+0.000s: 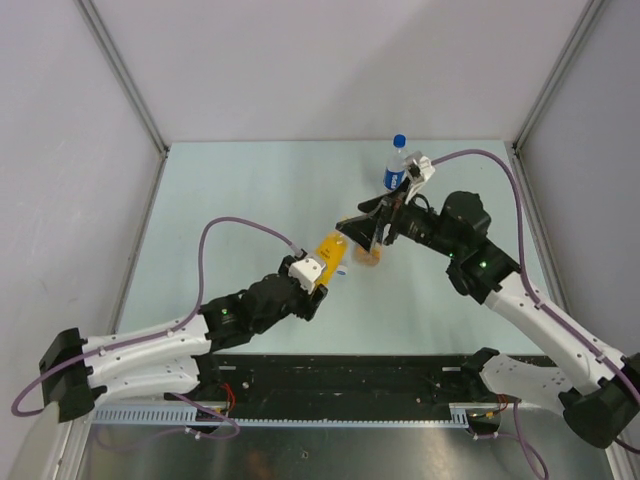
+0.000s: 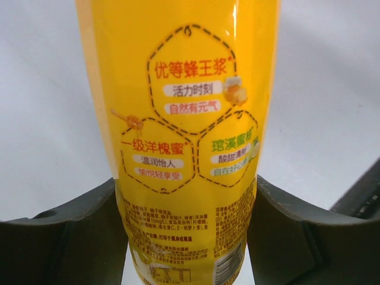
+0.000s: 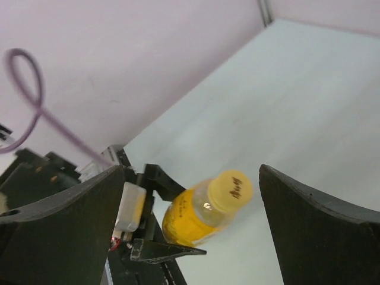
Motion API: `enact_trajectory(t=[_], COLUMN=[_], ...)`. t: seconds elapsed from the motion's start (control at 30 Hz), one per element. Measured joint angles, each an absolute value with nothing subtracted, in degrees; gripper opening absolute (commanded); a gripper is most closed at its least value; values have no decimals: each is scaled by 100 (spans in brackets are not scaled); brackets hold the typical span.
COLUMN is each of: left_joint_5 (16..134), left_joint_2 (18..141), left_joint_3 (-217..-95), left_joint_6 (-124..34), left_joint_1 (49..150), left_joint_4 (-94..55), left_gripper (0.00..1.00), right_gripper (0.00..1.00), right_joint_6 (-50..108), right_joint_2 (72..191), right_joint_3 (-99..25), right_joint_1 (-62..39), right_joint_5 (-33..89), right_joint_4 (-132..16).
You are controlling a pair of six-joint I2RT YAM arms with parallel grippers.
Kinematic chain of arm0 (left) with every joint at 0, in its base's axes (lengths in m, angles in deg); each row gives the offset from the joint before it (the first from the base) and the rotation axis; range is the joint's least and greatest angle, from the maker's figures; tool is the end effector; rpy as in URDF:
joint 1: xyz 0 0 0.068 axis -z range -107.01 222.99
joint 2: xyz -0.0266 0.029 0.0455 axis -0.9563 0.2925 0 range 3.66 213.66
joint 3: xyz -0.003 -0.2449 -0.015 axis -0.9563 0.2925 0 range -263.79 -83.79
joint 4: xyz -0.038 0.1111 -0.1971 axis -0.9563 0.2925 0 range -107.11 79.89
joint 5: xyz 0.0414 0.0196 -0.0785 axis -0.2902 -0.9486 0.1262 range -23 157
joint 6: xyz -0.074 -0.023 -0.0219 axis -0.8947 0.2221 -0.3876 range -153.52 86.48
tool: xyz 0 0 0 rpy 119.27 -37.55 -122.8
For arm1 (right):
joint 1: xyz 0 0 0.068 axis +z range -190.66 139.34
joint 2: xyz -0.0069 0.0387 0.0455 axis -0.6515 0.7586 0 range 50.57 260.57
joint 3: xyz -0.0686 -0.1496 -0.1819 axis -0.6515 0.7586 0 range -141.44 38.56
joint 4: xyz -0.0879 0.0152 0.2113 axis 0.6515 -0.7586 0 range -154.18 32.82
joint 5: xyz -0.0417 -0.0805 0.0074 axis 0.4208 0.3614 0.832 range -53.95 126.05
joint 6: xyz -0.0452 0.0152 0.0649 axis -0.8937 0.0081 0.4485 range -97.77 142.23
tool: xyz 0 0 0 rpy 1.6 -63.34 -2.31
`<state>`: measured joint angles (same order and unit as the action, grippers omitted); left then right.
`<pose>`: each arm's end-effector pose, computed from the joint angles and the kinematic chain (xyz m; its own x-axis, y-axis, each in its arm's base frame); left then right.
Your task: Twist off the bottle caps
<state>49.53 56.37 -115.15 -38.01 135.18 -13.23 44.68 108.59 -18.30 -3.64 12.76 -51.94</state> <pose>0.1222 -0.1867 0.2202 -0.2545 0.3224 -0.9118 0.6992 0.7126 0.0568 0.1787 0.1691 0.3787 -0.2790 0.2290 -0.9326 -0.8237 0.4420 0.3550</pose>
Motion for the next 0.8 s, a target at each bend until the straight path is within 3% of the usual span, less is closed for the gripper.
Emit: enact_trajectory(t=[0.4,0.8], left_joint_5=[2336,1604], left_joint_2=[6334,6738], left_joint_3=[-11937,-12103], left_joint_6=[-3803,-3803], left_joint_1=[14362,14565], left_joint_4=[-869,-663], left_gripper=[0,0], right_gripper=[81,58], right_joint_6=[5109,5362], right_joint_2=[11604,11921], right_joint_3=[-2201,-2269], right_joint_1=[-439,-613], right_joint_5=[1997,1752], right_joint_4=[-6119,-6176])
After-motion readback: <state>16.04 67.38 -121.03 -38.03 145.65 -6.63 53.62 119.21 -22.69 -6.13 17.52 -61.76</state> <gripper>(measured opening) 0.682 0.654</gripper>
